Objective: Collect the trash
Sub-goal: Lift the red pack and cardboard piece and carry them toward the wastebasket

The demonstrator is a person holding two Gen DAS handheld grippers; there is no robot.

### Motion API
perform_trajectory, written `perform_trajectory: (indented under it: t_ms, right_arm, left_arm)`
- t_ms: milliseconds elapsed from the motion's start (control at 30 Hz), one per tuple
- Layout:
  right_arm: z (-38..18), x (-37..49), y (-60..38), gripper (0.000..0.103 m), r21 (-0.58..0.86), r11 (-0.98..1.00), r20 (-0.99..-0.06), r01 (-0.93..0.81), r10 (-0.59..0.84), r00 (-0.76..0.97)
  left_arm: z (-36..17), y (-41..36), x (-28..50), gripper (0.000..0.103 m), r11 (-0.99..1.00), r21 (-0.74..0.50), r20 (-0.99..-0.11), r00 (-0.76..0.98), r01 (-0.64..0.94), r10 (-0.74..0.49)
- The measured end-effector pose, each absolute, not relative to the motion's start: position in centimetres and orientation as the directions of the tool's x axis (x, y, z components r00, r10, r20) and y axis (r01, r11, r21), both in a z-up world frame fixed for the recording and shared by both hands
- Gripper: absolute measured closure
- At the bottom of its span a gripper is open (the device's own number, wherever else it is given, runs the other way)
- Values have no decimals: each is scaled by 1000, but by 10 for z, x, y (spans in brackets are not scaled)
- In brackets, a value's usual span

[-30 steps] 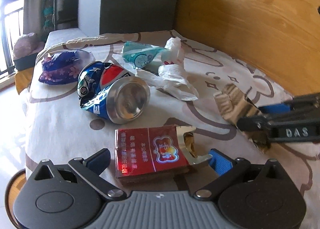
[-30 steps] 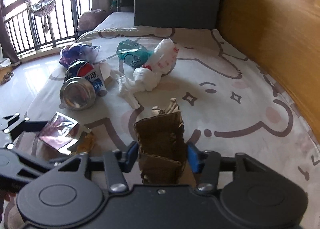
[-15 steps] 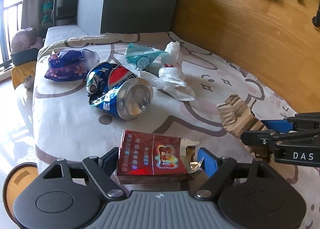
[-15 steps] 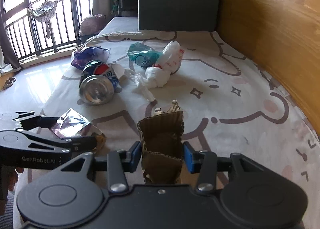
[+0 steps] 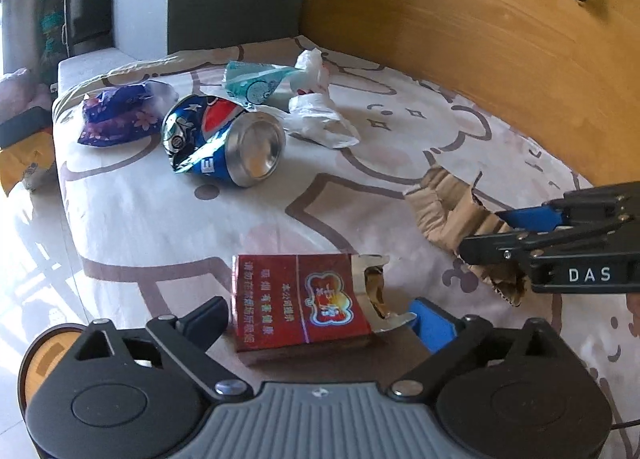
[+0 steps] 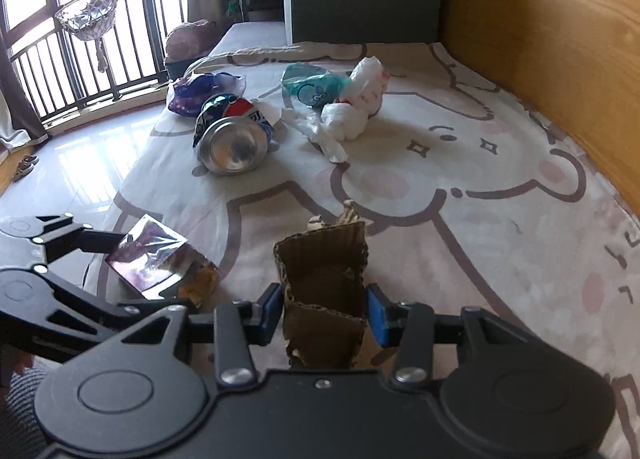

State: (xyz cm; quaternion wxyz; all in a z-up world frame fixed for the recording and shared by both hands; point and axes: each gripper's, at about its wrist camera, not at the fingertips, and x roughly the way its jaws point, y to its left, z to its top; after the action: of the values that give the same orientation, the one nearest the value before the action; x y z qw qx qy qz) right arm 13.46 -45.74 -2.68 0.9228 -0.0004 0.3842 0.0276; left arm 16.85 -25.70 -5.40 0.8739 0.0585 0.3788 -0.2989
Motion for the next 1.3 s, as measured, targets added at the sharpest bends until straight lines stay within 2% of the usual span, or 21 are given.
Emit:
perform_trajectory:
  t_ms: [367, 467, 700, 1000, 1300]
  right_arm:
    - [-25, 135, -453, 57, 8, 999, -724, -34, 30, 689]
    - [-24, 133, -452, 58, 7, 1000, -725, -28, 25, 688]
    - [-20, 125, -448, 58, 15, 1000, -717, -14, 20, 697]
    - [-5, 116, -441, 59, 12, 1000, -692, 9, 2, 722]
    - [18, 116, -408, 59, 8, 1000, -647, -10, 13, 762]
  left_arm:
    - [-55, -261, 163, 3, 822, -90, -732, 522, 562, -437]
    - [-55, -260, 164, 14, 834, -82, -731, 536, 546, -422]
    - [-50, -254, 164, 21, 840, -113, -716, 542, 531, -440]
    - [-24, -233, 162, 22, 854, -137, -663, 594, 502, -456]
    - [2, -188, 162, 22, 892, -131, -631, 658, 432, -411]
